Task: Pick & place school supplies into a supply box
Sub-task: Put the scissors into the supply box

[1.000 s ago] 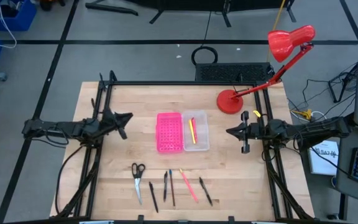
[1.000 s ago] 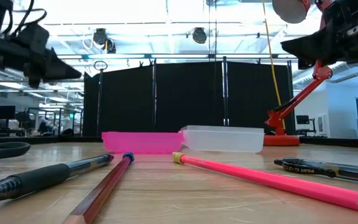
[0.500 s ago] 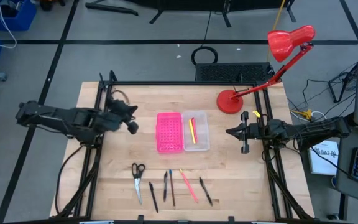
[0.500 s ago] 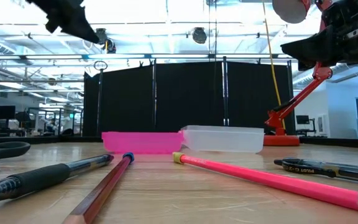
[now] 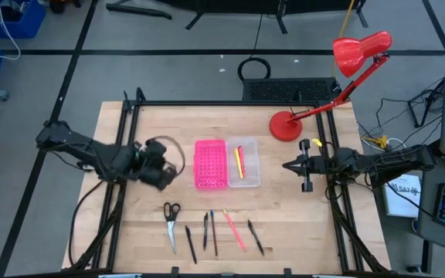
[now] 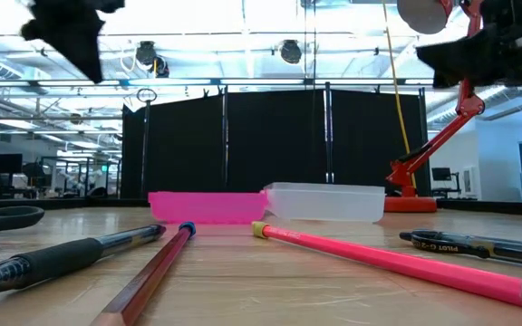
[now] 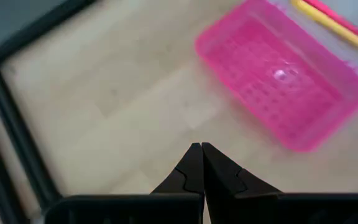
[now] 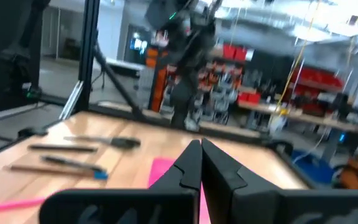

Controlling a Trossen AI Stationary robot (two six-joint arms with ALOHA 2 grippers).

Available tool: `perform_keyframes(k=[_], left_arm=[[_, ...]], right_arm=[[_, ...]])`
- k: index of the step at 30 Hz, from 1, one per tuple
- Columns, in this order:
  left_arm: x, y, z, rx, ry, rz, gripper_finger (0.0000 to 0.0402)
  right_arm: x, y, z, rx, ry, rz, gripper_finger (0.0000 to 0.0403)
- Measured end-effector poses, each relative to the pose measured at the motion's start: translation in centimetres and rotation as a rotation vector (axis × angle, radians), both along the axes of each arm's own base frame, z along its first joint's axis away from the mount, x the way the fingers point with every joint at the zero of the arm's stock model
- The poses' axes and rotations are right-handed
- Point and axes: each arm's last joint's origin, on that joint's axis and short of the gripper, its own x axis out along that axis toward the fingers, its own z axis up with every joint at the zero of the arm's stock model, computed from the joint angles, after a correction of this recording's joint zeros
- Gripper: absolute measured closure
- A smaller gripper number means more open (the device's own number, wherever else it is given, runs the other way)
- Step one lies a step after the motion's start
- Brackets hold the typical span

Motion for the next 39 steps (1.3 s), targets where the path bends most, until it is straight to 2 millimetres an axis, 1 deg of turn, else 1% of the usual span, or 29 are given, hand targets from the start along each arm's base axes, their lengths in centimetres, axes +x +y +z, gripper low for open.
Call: perform_keyframes(k=[5,8,13,17,19,21,26,30,34,39], left_arm=[[-1.0,-4.4,-0.9,-0.033,-0.155,0.078,0.0399],[-1.0,-6.7,-2.3,-0.054,-0.184,0.143,0.0398],[0.2,-9.7,-5.4,-0.086,-0.148,0.262,0.0399],[1.6,-11.7,-6.7,-0.129,-0.106,0.351,0.0397],[2.2,-12.4,-7.1,-0.141,-0.093,0.383,0.0396],[2.7,-12.9,-7.2,-0.161,-0.091,0.413,0.0396],[3.9,-13.0,-7.2,-0.232,-0.093,0.484,0.0395],[4.5,-12.8,-7.9,-0.337,-0.040,0.528,0.0395],[4.8,-12.4,-8.3,-0.335,-0.044,0.552,0.0394],[4.9,-12.1,-8.3,-0.332,-0.045,0.558,0.0388]], right_arm=[[-0.1,0.0,0.6,-0.004,-0.064,0.012,0.0403],[-0.2,0.1,0.9,-0.024,-0.094,0.049,0.0403],[-0.3,0.1,1.2,-0.032,-0.128,0.043,0.0403],[-0.3,0.1,1.2,-0.028,-0.130,0.043,0.0403],[-0.3,0.1,1.2,-0.013,-0.129,0.046,0.0403],[-0.3,0.1,1.2,-0.006,-0.128,0.049,0.0403],[-0.1,0.1,0.8,0.001,-0.081,0.053,0.0403],[-0.1,0.2,0.5,0.042,-0.048,0.074,0.0403],[-0.1,0.3,0.6,0.035,-0.059,0.112,0.0403],[-0.2,0.3,0.7,0.060,-0.072,0.119,0.0403]])
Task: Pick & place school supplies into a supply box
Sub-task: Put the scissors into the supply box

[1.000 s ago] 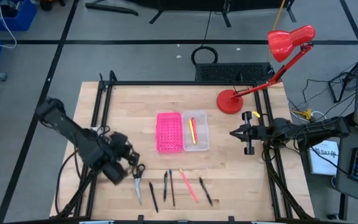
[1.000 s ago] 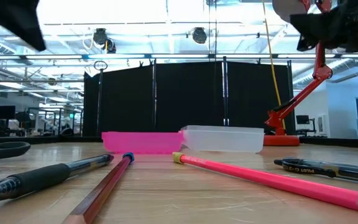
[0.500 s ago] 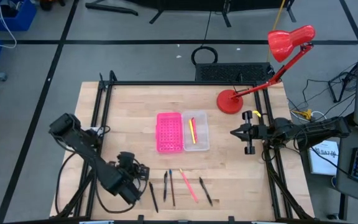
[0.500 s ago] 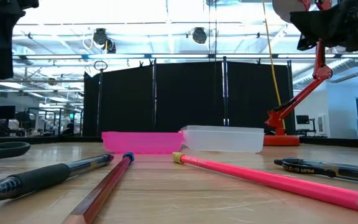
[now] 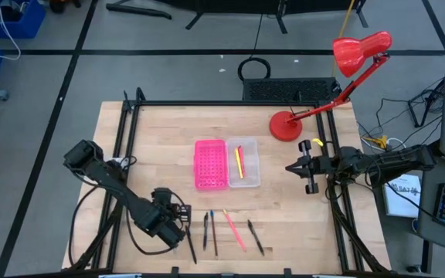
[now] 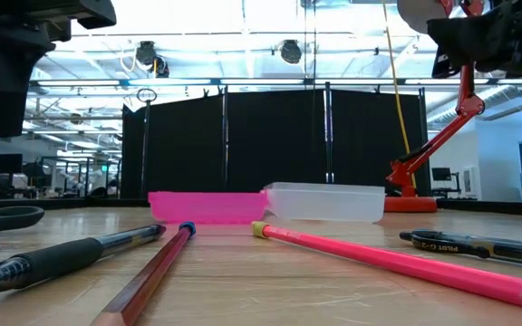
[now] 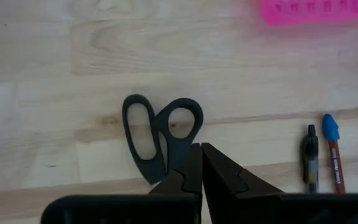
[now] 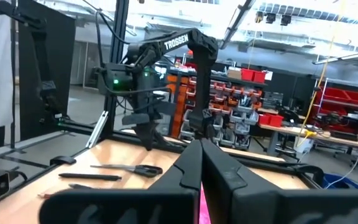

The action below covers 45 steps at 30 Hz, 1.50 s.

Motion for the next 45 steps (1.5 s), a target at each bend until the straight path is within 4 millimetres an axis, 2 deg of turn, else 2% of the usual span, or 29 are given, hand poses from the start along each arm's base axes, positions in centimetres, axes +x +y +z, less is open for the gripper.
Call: perform_keyframes(k=[7,12,17,28,37,45], left_arm=[[0.5,-0.3,-1.9,0.044,0.076,-0.020,0.0321],[1.0,-0.2,-3.8,-0.058,0.236,0.038,0.0258],[1.6,0.5,-4.3,-0.095,0.287,0.106,0.0216],[2.1,1.3,-4.1,-0.065,0.250,0.101,0.0206],[2.3,1.1,-4.1,0.003,0.127,0.223,0.0206],[2.3,1.2,-4.1,-0.008,0.137,0.244,0.0206]], right_arm=[[0.0,0.0,0.0,-0.004,-0.004,-0.001,0.0403],[0.0,0.0,0.0,-0.007,-0.004,-0.003,0.0403],[0.0,0.0,0.1,-0.009,-0.007,-0.004,0.0403],[0.0,0.0,0.0,-0.009,-0.004,-0.004,0.0403],[0.0,0.0,0.0,-0.001,-0.005,-0.002,0.0403],[0.0,0.0,0.0,-0.018,-0.008,-0.006,0.0403]])
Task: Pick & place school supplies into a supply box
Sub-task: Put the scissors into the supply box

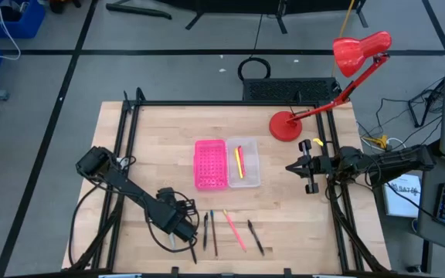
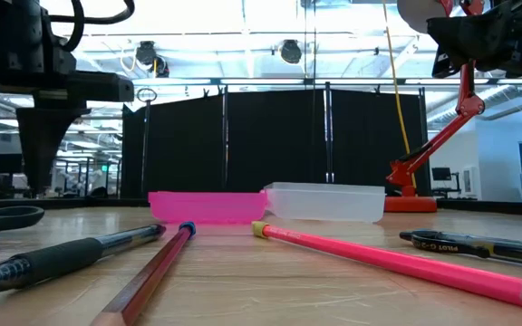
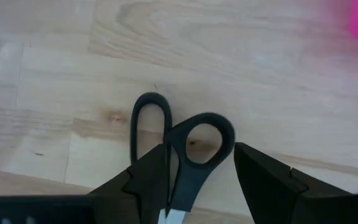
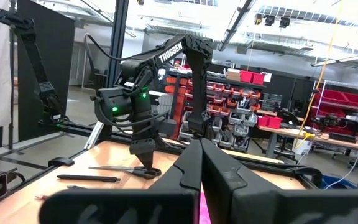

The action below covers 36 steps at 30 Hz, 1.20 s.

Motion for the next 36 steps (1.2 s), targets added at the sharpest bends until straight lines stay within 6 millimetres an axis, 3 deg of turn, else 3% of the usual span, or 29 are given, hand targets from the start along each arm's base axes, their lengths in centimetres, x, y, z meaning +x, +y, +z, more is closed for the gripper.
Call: perform_keyframes(k=[7,16,28,36], left_arm=[[-0.2,-0.1,0.0,0.010,0.007,-0.016,0.0206],[-0.8,0.4,-1.6,0.014,0.015,-0.014,0.0211],[-1.6,1.6,-4.6,-0.064,0.006,-0.089,0.0317],[-1.3,2.1,-4.7,-0.097,0.060,-0.309,0.0333]], right_arm=[[0.0,0.0,0.0,-0.005,-0.001,-0.001,0.0403],[0.0,0.0,0.0,-0.001,-0.001,0.000,0.0403],[0.0,0.0,0.0,0.002,0.000,0.000,0.0403],[0.0,0.0,0.0,0.002,-0.001,0.000,0.0403]])
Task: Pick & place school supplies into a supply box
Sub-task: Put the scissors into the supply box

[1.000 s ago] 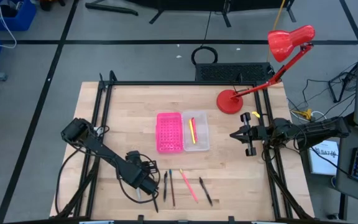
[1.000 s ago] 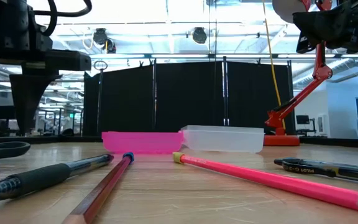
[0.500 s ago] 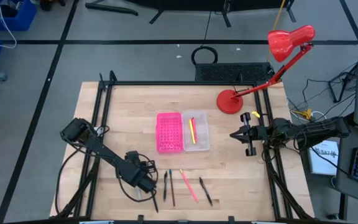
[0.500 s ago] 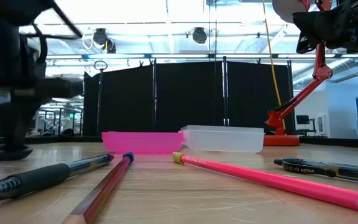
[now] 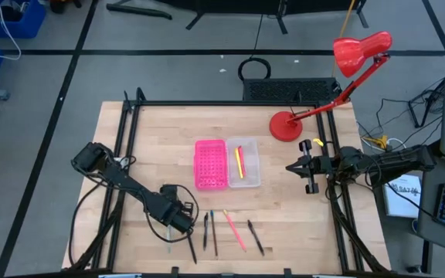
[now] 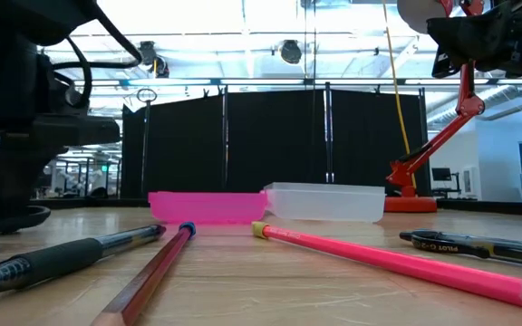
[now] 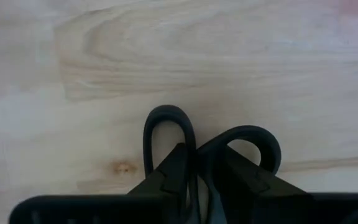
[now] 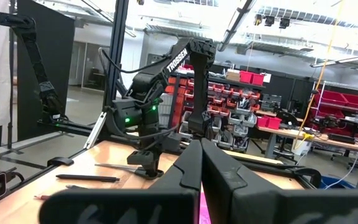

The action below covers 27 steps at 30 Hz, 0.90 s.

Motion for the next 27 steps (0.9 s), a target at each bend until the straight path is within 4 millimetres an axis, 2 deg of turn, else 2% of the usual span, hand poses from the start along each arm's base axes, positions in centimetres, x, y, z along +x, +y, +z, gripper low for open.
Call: perform_keyframes(k=[7,11,15,23,27], left_arm=[[0.1,-0.2,0.1,0.009,0.003,-0.065,0.0336],[0.4,-0.6,0.9,0.039,0.005,-0.088,0.0337],[0.8,-0.7,2.5,0.038,-0.005,-0.093,0.0337],[1.1,-0.4,7.6,0.040,-0.167,-0.118,0.0338],[1.4,0.5,10.0,0.078,-0.266,-0.131,0.0338]], right_arm=[[0.0,0.0,0.0,0.000,0.000,0.000,0.0403],[0.0,0.0,0.0,0.000,0.000,0.000,0.0403],[0.0,0.0,0.0,0.000,0.000,-0.001,0.0403],[0.0,0.0,0.0,-0.007,0.001,-0.003,0.0403],[0.0,0.0,0.0,-0.010,0.000,-0.006,0.0403]])
